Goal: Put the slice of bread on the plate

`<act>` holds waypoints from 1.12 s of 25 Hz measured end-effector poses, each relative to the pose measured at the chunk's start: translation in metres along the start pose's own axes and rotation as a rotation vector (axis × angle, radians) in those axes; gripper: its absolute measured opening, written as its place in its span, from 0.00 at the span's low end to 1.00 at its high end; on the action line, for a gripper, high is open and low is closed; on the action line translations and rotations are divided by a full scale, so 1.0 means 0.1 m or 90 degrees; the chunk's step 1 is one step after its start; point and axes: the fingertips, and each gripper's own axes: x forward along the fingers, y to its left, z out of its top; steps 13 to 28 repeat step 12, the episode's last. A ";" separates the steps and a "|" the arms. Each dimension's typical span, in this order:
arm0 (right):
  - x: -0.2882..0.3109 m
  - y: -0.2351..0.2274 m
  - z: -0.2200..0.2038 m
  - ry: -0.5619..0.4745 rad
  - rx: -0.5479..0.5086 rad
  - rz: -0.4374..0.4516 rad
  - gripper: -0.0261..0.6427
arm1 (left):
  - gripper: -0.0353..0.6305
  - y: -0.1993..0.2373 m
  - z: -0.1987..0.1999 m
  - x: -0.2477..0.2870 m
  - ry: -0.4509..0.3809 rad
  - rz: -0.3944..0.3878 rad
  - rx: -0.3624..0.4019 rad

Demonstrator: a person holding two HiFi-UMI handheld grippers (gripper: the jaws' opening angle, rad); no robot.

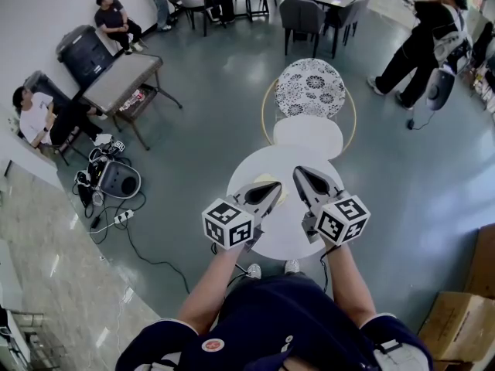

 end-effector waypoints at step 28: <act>-0.01 -0.01 0.02 -0.004 0.003 -0.004 0.05 | 0.06 -0.01 -0.02 -0.01 0.003 -0.004 -0.005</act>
